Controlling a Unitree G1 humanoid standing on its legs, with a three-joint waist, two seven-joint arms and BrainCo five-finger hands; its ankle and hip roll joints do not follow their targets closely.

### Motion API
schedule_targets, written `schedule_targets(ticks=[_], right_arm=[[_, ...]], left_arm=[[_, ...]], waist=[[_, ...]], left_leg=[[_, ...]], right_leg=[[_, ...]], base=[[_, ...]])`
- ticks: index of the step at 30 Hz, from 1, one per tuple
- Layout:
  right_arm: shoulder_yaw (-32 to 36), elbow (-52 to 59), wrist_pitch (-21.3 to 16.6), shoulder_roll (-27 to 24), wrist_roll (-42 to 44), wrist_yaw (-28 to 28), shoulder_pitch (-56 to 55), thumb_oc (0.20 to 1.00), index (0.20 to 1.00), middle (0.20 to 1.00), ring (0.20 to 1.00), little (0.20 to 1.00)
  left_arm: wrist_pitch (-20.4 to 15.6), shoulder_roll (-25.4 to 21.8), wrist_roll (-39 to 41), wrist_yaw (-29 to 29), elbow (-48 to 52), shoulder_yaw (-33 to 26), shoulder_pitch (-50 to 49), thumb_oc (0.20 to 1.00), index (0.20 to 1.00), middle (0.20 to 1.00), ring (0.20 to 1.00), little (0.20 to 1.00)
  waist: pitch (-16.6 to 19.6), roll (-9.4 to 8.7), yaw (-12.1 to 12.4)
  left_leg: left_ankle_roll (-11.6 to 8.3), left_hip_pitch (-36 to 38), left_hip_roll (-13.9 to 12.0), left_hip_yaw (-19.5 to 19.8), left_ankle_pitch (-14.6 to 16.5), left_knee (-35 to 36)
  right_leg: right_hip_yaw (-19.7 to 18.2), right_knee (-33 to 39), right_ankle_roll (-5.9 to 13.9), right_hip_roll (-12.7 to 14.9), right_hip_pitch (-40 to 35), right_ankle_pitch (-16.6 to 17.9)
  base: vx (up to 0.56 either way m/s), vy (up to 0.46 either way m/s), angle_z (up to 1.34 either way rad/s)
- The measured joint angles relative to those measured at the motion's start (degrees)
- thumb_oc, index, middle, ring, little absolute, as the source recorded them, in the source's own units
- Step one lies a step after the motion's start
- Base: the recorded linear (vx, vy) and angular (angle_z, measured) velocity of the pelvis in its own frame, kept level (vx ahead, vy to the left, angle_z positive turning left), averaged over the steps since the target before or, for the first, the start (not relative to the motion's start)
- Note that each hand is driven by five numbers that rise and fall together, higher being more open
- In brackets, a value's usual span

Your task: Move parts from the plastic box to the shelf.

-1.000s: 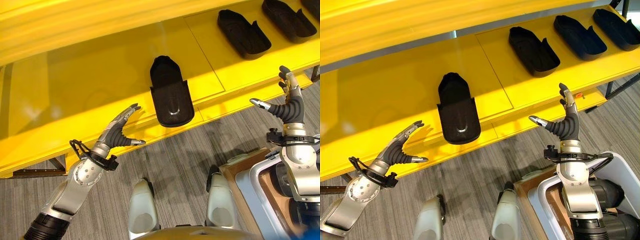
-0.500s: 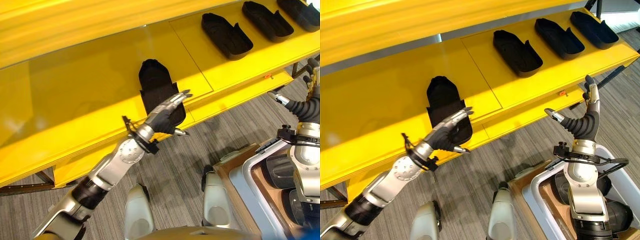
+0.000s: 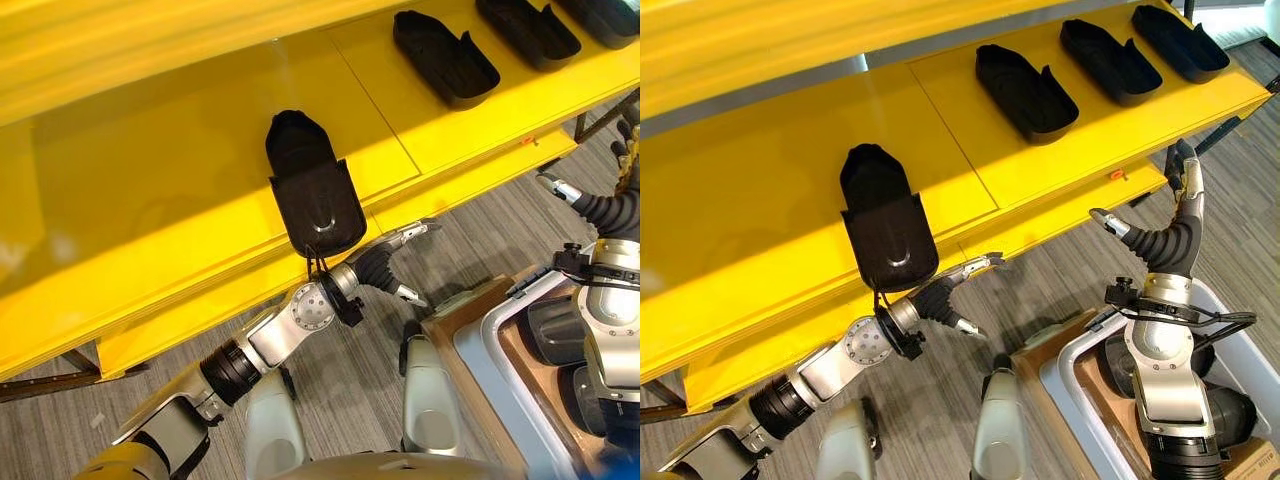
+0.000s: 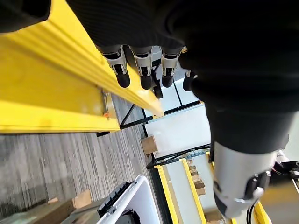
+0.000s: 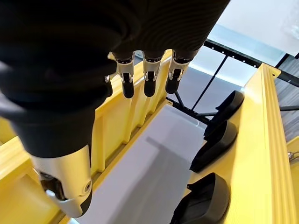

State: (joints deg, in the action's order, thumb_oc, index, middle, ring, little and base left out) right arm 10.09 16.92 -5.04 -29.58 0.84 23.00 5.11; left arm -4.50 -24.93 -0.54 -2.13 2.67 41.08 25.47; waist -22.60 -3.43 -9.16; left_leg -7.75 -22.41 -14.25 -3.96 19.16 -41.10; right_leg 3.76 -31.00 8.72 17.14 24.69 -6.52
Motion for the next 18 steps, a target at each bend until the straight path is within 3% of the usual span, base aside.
schedule_targets(ticks=[8,13,18], right_arm=[[-0.02,0.00,-0.01,0.19,-1.43,0.26,0.11,1.000,1.000,1.000,1.000,1.000],[0.56,0.01,0.03,0.19,-2.15,0.35,0.00,1.000,1.000,1.000,1.000,1.000],[0.63,-0.03,0.06,0.18,-2.16,0.35,0.05,1.000,1.000,1.000,1.000,1.000]], left_arm=[[1.80,0.94,6.79,-0.07,-3.97,-0.26,-2.89,1.000,1.000,1.000,1.000,1.000],[1.87,-1.75,6.84,-0.44,-4.03,-4.39,-6.71,1.000,1.000,1.000,1.000,1.000],[1.54,-8.71,6.67,-0.64,-3.46,-11.40,-13.52,1.000,1.000,1.000,1.000,1.000]], waist=[[-1.02,0.17,0.28],[-1.92,0.70,-0.08],[-2.78,1.52,0.26]], left_leg=[[0.17,-0.06,0.12,-0.27,0.12,-0.12],[0.18,-0.06,0.11,-0.60,0.16,-0.13],[0.33,-0.29,0.06,-1.11,0.45,-0.44]], right_leg=[[-0.26,0.08,0.00,0.13,0.22,0.00],[-0.61,-0.01,0.00,0.11,0.57,0.00],[-1.24,-0.07,0.11,0.03,1.18,0.06]], base=[[0.00,0.001,0.00],[0.00,0.005,-0.02],[0.01,0.012,-0.04]])
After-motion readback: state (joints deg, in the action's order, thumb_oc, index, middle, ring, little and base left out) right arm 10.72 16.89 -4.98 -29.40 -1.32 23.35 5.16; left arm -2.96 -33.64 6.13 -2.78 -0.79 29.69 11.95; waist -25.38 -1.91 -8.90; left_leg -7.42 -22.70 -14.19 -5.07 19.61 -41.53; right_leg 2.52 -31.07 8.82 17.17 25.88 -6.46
